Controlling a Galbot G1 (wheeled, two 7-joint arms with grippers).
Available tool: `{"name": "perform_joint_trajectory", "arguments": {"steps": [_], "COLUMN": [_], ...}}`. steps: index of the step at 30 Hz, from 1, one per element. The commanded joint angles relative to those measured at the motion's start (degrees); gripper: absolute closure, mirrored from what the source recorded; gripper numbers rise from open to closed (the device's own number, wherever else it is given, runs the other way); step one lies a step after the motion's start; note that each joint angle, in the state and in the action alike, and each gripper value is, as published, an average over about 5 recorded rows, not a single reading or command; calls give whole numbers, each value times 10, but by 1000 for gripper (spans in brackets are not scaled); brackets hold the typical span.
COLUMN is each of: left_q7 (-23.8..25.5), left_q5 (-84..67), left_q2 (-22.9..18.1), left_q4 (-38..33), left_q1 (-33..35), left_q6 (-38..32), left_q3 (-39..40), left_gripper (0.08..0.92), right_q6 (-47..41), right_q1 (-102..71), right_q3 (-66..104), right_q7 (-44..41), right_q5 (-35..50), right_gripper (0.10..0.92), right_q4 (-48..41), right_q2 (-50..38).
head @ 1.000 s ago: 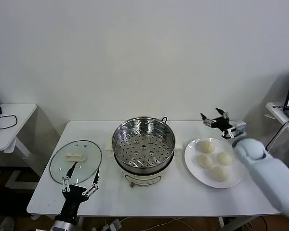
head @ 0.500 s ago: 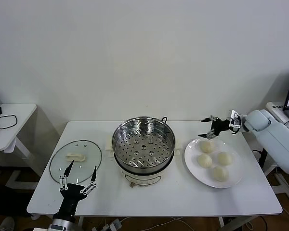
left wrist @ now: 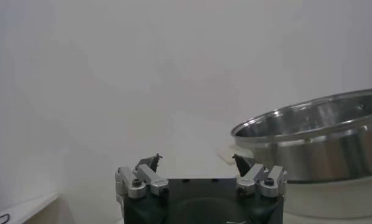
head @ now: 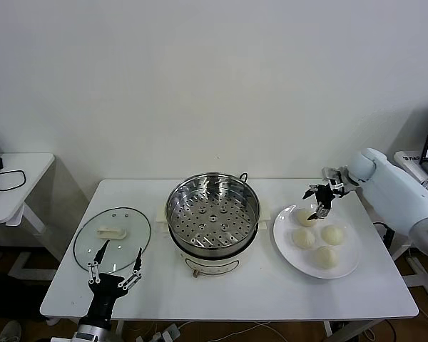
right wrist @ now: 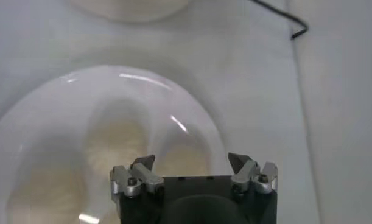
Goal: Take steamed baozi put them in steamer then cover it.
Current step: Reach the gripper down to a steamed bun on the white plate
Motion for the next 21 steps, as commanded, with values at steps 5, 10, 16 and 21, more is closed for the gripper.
{"name": "perform_joint_trajectory", "arguments": {"steps": [5, 10, 16, 21], "left_q7": [-2, -4, -5, -6], "left_q5": [0, 0, -1, -2], "left_q2": [-3, -3, -3, -3], "left_q4": [8, 9, 9, 10], "left_q1": [2, 1, -2, -3], "left_q6": [-5, -5, -5, -6], "left_q3": [0, 0, 1, 1], "left_gripper": [177, 177, 177, 177], "right_q6": [24, 28, 29, 31], "right_q1": [4, -2, -7, -7], "right_q3": [3, 7, 11, 10], "right_q7": [13, 26, 40, 54], "right_q5": [-80, -81, -87, -91], "right_gripper": [203, 203, 203, 203], "right_q4": [-74, -85, -99, -106], "right_q2": [48, 54, 64, 69]}}
